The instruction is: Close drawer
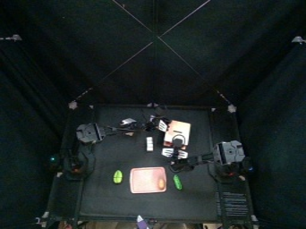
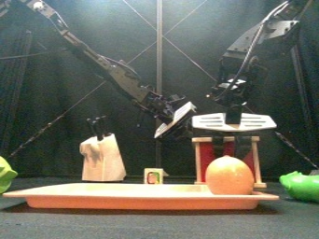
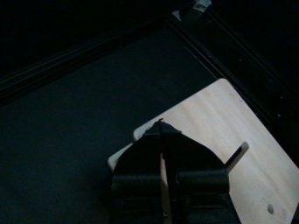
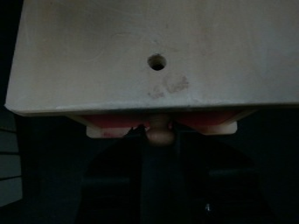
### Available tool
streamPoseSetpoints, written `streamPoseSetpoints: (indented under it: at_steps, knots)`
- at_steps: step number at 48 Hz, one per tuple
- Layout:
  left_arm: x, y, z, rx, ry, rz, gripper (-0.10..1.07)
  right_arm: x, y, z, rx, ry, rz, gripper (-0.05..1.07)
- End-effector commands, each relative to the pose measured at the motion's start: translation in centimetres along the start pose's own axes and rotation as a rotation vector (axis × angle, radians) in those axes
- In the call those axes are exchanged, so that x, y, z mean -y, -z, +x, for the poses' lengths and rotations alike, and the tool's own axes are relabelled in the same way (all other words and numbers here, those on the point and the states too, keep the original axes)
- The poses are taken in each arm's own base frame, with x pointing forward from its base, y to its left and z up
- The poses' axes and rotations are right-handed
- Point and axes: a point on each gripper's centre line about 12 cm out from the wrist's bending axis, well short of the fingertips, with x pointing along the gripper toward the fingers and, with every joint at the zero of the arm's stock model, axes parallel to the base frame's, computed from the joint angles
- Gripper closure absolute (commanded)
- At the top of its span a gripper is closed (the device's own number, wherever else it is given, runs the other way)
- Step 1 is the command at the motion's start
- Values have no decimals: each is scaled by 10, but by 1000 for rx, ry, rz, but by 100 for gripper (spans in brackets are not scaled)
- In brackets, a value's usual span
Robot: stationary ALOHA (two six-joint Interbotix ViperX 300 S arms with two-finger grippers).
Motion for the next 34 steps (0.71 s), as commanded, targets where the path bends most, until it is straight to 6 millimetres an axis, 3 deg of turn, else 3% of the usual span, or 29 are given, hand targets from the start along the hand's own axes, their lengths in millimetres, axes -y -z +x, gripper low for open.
streamPoseSetpoints:
  at_steps: [1, 26, 34]
  knots:
    - [-3, 4, -1, -12, -4, -2, 68, -8, -12, -3, -2, -13, 40, 67]
    - [-3, 4, -1, -11, -6, -9, 68, -4, -11, 2, 39, -28, -2, 66]
    - [-3, 4, -1, -11, -6, -9, 68, -5, -11, 2, 33, -22, 9, 58]
